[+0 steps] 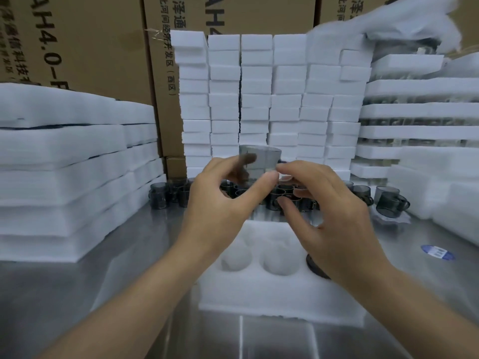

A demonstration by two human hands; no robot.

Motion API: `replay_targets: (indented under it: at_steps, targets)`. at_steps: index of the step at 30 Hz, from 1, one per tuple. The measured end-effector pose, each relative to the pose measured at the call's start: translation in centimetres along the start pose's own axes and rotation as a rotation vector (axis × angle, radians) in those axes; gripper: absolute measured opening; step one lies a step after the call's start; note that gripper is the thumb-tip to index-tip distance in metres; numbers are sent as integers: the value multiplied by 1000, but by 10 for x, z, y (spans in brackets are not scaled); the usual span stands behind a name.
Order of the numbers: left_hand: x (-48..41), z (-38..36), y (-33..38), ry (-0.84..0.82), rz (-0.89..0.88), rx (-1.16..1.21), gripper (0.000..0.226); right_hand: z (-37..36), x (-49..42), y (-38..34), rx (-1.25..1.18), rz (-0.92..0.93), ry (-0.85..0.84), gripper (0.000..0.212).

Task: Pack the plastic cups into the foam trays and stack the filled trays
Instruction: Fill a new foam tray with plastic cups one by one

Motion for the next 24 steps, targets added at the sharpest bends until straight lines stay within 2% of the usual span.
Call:
replay_targets:
  at_steps: [3,6,10,14,21,24]
  targets:
    - [1,-9,6,-69,-25,133,42,15,-3,2,-24,-18,99,28]
    - [3,-7,6,-30,-35,146,48,23,-4,12,-129,-123,137,18]
    - [5,-11,2,-28,-46,89,55,-2,2,39,-448,-386,14,16]
    - [9,-18,0,-54,-39,84,55,-25,8,43,-678,-480,-63,18]
    - [7,-12,-2,-16,12,151,66,-25,10,45,-599,-460,-85,14]
    - [4,-10,-9,-10,70,168,55,-22,11,50,-519,-465,-84,7]
Point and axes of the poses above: each hand's wrist, its own x-axis away from the middle knuckle, its own z-axis out of the back of the hand, y = z × x, the point moved 10 cm from there along -x, towards the middle knuckle, and after that the axes turned 6 degrees about -y, right-handed, at the moved point
